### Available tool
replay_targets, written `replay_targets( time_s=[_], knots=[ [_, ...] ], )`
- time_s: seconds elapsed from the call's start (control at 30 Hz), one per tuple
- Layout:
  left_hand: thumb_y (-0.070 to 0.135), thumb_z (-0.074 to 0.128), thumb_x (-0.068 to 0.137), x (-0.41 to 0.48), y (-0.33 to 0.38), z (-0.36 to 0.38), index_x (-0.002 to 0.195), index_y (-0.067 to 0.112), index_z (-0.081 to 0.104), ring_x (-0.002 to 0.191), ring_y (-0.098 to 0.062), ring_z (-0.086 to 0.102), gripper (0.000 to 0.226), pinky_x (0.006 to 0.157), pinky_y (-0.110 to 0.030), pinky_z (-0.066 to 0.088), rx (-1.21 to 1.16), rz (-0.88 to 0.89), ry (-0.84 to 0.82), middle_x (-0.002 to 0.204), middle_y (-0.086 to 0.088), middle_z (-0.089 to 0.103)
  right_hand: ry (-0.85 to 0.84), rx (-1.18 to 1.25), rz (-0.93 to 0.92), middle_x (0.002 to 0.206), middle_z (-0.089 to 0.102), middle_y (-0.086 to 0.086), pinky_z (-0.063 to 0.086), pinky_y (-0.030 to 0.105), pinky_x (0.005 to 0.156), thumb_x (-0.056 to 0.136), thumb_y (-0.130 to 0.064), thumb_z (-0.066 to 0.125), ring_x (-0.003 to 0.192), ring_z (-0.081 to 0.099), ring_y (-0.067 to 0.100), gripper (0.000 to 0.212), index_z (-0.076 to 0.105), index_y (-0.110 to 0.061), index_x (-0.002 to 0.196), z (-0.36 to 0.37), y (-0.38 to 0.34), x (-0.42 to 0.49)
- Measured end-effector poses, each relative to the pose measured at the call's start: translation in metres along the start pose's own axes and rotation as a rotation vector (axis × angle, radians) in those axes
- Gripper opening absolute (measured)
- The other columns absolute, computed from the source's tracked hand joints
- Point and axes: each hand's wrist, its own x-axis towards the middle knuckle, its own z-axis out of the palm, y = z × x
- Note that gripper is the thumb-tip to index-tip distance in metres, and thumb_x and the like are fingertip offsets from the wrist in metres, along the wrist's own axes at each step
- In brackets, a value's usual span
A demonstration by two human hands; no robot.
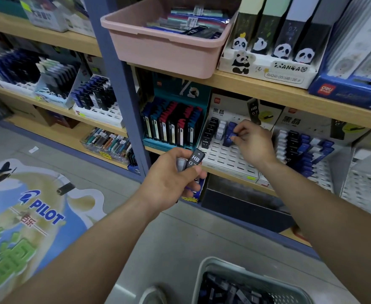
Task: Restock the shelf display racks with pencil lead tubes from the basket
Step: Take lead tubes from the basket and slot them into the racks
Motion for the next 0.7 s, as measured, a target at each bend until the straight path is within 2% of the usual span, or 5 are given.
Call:
replay_targets(
  time_s=[0.17,0.33,0.43,0.53,0.7],
  knots=[
    [0.013,0.062,0.097,-0.002,0.003,0.000,0.107,0.025,0.055,0.063,-0.014,0.067,0.017,0.051,-0.024,0.052,0.030,0.013,0.000,0.091,-0.001,0.077,-0.035,-0.154,-0.120,0.097,0.073,0.008,0.051,0.024,0.084,0.094,-0.011,0.064,0.085,0.066,0.017,0.015,0.072,-0.008,0.107,0.005,0.002,-0.003],
    [0.013,0.063,0.097,-0.001,0.002,0.001,0.114,0.018,0.056,0.063,-0.014,0.069,0.019,0.050,-0.022,0.052,0.076,0.023,0.007,0.090,0.000,0.077,-0.022,-0.143,-0.130,0.101,0.070,0.004,0.055,0.031,0.087,0.094,-0.018,0.065,0.088,0.066,0.015,0.021,0.072,-0.012,0.112,-0.008,-0.021,-0.016],
    [0.012,0.063,0.097,0.001,0.003,0.005,0.116,0.018,0.055,0.066,-0.015,0.071,0.021,0.052,-0.024,0.054,0.106,0.021,-0.018,0.092,0.000,0.078,-0.182,0.125,-0.117,0.088,0.070,-0.006,0.056,0.023,0.076,0.096,-0.021,0.064,0.079,0.067,0.008,0.010,0.072,-0.021,0.102,-0.028,-0.057,-0.043],
    [0.012,0.064,0.096,0.001,0.004,0.014,0.118,0.017,0.054,0.068,-0.017,0.072,0.024,0.054,-0.026,0.054,0.127,0.032,-0.057,0.093,-0.002,0.078,-0.471,0.420,-0.009,0.089,0.071,0.000,0.060,0.033,0.072,0.095,-0.021,0.066,0.078,0.071,0.019,0.011,0.069,-0.021,0.106,-0.043,-0.081,-0.070],
    [0.013,0.064,0.096,-0.002,0.007,0.027,0.119,0.017,0.053,0.078,-0.021,0.075,0.026,0.062,-0.034,0.058,0.125,0.040,-0.111,0.096,-0.005,0.077,-0.398,0.456,0.028,0.087,0.071,0.008,0.061,0.035,0.071,0.086,-0.011,0.075,0.074,0.072,0.021,0.011,0.072,-0.019,0.094,-0.051,-0.077,-0.083]
  ],
)
